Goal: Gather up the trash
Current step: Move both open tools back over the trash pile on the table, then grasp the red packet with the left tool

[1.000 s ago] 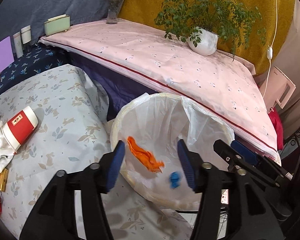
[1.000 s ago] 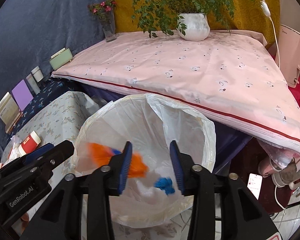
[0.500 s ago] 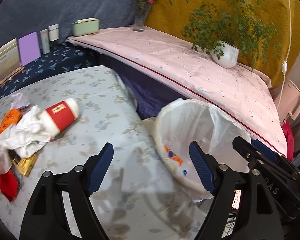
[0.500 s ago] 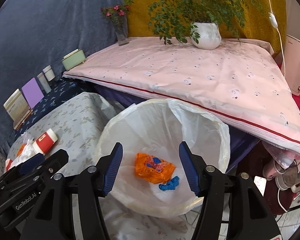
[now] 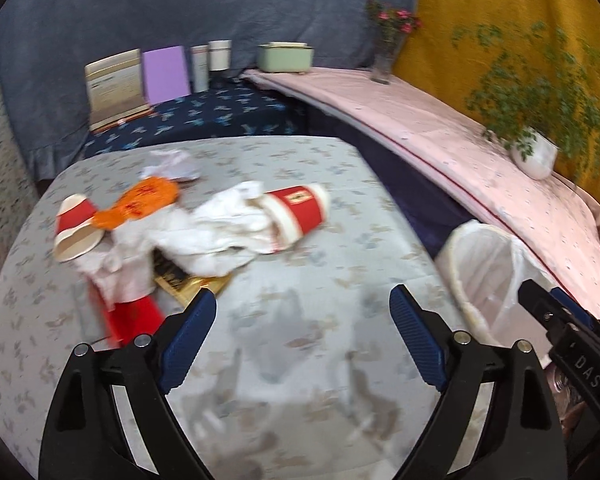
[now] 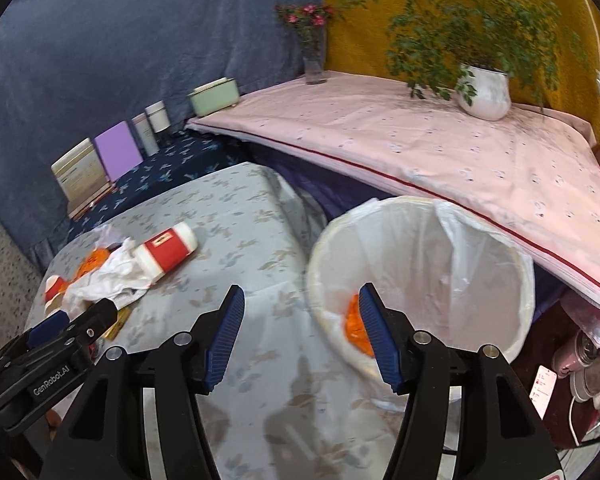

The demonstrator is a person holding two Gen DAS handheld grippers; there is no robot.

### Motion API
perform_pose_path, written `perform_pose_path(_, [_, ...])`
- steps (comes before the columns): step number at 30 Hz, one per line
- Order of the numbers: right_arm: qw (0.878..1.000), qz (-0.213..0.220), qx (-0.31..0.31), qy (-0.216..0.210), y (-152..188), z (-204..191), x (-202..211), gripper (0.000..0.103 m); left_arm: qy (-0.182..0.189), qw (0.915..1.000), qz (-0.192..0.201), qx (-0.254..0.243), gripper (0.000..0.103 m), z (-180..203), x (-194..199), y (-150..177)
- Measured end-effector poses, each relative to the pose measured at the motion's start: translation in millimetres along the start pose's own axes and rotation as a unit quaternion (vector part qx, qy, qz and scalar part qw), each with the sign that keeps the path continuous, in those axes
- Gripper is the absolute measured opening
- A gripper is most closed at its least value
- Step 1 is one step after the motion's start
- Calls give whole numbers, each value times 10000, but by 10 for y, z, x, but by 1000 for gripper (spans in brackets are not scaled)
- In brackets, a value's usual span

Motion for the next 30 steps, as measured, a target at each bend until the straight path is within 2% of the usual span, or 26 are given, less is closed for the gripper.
perform_pose_path(7, [9989, -169, 316, -290, 114, -504, -112, 58, -580, 9964, -313, 530, 84, -720, -131, 197])
perform_pose_path(11, [9975, -260, 482, -447, 179, -766, -170, 58, -811, 9932, -458, 698, 84, -982, -222, 271])
perform_pose_path(21, [9936, -502, 755, -673, 338, -1181, -304, 58, -1007, 9864, -809, 1015, 83, -1361, -506, 391])
perform_pose_path(23, [9930, -551, 782, -693, 361, -1224, -345, 58, -981, 9862, -861, 1017, 78, -1395, -551, 408])
perform_pose_path(26, [9920, -623, 827, -726, 406, -1294, -398, 58, -879, 9857, -990, 1038, 64, -1433, -611, 453])
perform_pose_path(28, [9913, -662, 855, -744, 434, -1340, -427, 58, -799, 9855, -1050, 1065, 50, -1453, -630, 482])
perform_pose_path(29, [9910, -684, 865, -755, 448, -1361, -440, 58, -748, 9855, -1082, 1073, 47, -1459, -632, 500])
perform_pose_path(30, [9907, -704, 875, -767, 463, -1379, -454, 58, -683, 9857, -1106, 1074, 38, -1457, -632, 513])
Point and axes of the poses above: each gripper's, at about its wrist camera, not at the fingertips, and x roughly against the way its jaws point, z to its right, y to its underside, the point moved 10 cm from there along -x, roughly the way its jaws point, and after that the axes turned 11 degrees about -y, right-handed, at the moved point
